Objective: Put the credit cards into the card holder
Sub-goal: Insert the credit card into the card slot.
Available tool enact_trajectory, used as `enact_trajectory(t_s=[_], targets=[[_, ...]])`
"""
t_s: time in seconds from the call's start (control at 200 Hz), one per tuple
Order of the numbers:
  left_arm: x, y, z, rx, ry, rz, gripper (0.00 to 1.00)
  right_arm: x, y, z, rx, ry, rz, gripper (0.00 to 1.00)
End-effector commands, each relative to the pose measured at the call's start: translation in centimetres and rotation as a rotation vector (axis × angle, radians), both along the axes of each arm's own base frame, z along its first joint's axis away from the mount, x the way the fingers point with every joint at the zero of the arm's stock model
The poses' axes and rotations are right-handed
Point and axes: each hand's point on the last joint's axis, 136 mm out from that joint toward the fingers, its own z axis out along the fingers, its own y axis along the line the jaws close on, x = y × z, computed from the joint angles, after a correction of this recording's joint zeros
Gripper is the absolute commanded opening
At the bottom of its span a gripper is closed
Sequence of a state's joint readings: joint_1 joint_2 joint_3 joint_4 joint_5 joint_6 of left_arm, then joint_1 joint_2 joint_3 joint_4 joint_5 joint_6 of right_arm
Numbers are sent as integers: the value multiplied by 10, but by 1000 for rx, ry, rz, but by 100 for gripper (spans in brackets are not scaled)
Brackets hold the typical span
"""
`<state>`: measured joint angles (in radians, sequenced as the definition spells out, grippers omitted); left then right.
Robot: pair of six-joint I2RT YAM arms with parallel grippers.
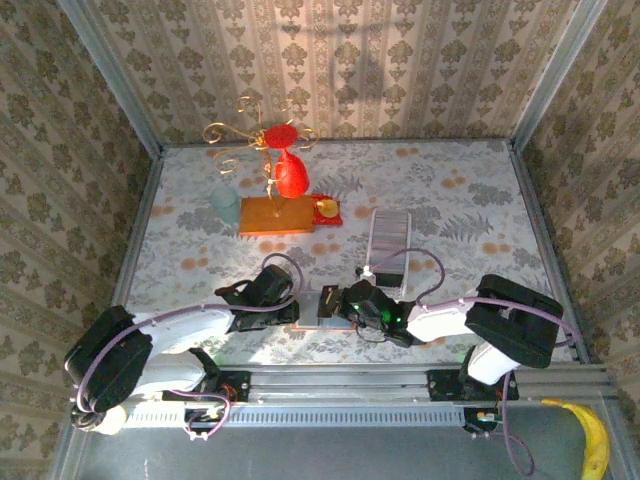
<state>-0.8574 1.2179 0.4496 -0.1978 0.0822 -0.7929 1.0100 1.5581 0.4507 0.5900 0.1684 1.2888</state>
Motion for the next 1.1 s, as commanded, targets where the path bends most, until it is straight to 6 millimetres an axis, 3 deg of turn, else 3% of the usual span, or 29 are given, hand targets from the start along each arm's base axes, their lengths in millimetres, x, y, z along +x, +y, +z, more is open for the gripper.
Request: enact_trajectory(t_s=[0.0,0.5,1.095], targets=[[-8,8,-8,27,26,13,19,-4,4,1,39,10,9,0],[-7,6,-7,23,27,13,18,-22,6,0,40,84,45,0],[-8,6,-8,26,30,9,17,-21,11,0,65,103,33,0]])
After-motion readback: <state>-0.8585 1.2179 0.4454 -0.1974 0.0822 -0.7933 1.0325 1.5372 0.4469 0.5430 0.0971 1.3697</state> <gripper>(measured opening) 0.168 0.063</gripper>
